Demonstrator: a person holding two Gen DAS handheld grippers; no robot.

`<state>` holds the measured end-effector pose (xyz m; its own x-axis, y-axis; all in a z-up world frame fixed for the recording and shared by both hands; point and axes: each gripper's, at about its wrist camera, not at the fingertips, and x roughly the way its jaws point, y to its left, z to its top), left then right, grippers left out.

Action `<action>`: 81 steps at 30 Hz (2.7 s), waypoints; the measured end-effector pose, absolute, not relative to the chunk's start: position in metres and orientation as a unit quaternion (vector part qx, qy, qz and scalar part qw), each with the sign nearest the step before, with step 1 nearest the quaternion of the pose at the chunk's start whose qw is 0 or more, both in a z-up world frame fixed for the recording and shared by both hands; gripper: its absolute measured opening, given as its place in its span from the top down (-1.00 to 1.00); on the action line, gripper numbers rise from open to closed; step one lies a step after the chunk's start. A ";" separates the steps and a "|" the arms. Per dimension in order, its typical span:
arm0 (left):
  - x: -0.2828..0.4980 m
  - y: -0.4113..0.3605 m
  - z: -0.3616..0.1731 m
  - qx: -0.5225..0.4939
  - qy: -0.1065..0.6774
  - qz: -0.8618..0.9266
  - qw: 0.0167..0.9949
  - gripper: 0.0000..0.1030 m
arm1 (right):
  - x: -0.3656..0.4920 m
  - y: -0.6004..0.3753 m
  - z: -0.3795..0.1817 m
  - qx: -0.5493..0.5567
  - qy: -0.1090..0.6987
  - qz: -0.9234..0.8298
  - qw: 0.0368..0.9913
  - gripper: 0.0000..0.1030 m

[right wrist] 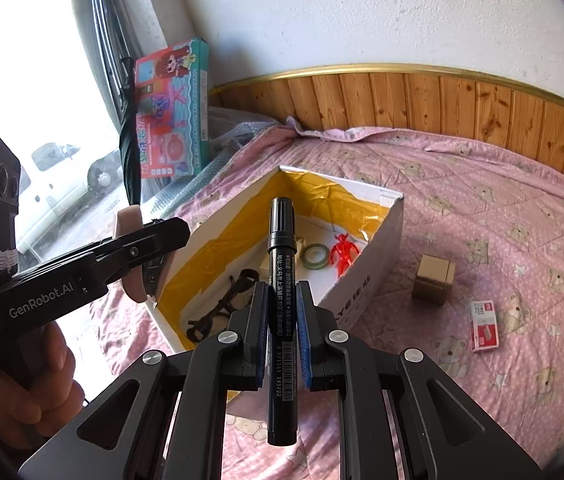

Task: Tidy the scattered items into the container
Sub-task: 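Carry the white stapler and black marker over the box with both tools, then open both tools to drop the stapler and marker into the box, then move both tools back toward the brown box and staple box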

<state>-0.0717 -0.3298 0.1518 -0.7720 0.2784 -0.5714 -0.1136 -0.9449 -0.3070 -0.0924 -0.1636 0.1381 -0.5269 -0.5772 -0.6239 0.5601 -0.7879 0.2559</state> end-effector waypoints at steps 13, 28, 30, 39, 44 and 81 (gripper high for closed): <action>-0.115 -0.356 0.120 -0.371 -0.186 0.906 0.087 0.44 | -0.138 -0.192 0.130 0.380 -0.038 -0.855 0.352 0.73; -0.158 -0.351 0.065 -0.470 -0.186 0.860 0.070 0.43 | -0.200 -0.217 0.081 0.464 -0.051 -0.817 0.339 0.73; -0.160 -0.350 0.062 -0.474 -0.185 0.858 0.070 0.43 | -0.202 -0.219 0.078 0.468 -0.047 -0.816 0.338 0.73; -0.165 -0.351 0.057 -0.479 -0.191 0.854 0.067 0.43 | -0.207 -0.224 0.072 0.474 -0.037 -0.815 0.332 0.70; -0.166 -0.350 0.058 -0.473 -0.183 0.860 0.064 0.17 | -0.209 -0.213 0.070 0.474 -0.068 -0.815 0.326 0.54; -0.053 -0.283 0.131 -0.401 -0.085 0.909 0.070 0.14 | -0.084 -0.124 0.095 0.426 -0.137 -0.829 0.336 0.54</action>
<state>-0.0529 -0.2835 0.1306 -0.6686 0.1956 -0.7175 -0.0597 -0.9758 -0.2103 -0.0843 -0.1242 0.0949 -0.4126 -0.6729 -0.6140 0.4400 -0.7374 0.5125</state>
